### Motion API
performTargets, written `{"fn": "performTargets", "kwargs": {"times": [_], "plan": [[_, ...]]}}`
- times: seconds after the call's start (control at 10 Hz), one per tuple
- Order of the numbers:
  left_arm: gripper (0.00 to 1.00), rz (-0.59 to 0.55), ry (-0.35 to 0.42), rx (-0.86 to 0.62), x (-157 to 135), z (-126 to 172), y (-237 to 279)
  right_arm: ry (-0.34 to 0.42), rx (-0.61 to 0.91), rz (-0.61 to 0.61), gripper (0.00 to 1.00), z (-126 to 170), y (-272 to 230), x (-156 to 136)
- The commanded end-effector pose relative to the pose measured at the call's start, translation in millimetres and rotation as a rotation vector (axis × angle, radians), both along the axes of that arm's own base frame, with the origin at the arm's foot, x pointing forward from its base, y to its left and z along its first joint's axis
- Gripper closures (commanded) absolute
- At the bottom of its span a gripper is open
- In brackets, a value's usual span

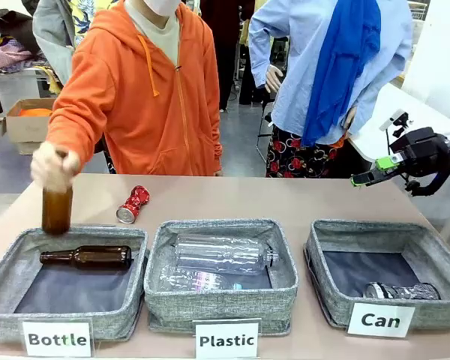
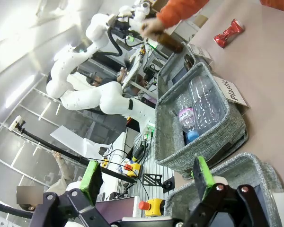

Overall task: Sort the can waste into the basket.
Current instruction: Pick up the can waste from the table and place it in the right Fabric basket.

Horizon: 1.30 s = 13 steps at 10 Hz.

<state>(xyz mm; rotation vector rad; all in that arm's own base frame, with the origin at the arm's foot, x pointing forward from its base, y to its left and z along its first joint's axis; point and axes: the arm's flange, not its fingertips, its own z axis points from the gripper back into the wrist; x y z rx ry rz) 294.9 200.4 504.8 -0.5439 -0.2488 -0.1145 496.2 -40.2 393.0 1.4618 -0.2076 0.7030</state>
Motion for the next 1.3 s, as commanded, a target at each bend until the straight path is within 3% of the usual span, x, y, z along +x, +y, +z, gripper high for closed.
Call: {"fn": "performTargets", "kwargs": {"times": [0.0,0.6,0.9,1.2], "plan": [[0.0,-0.002,-0.008,-0.01,4.6,3.7,-3.1,-0.009,-0.019,0.006,0.0,2.6,1.4,-2.4],[0.0,-0.09,0.044,0.058,43.9,-4.0,-48.7,-0.009,-0.019,0.006,0.0,2.6,1.4,-2.4],[0.0,0.025,0.079,0.065,18.3,3.7,1.1,-0.009,-0.019,0.006,0.0,2.6,1.4,-2.4],[0.0,0.063,0.038,0.019,-13.7,-13.2,18.4,-0.009,-0.019,0.006,0.0,2.6,1.4,-2.4]]}}
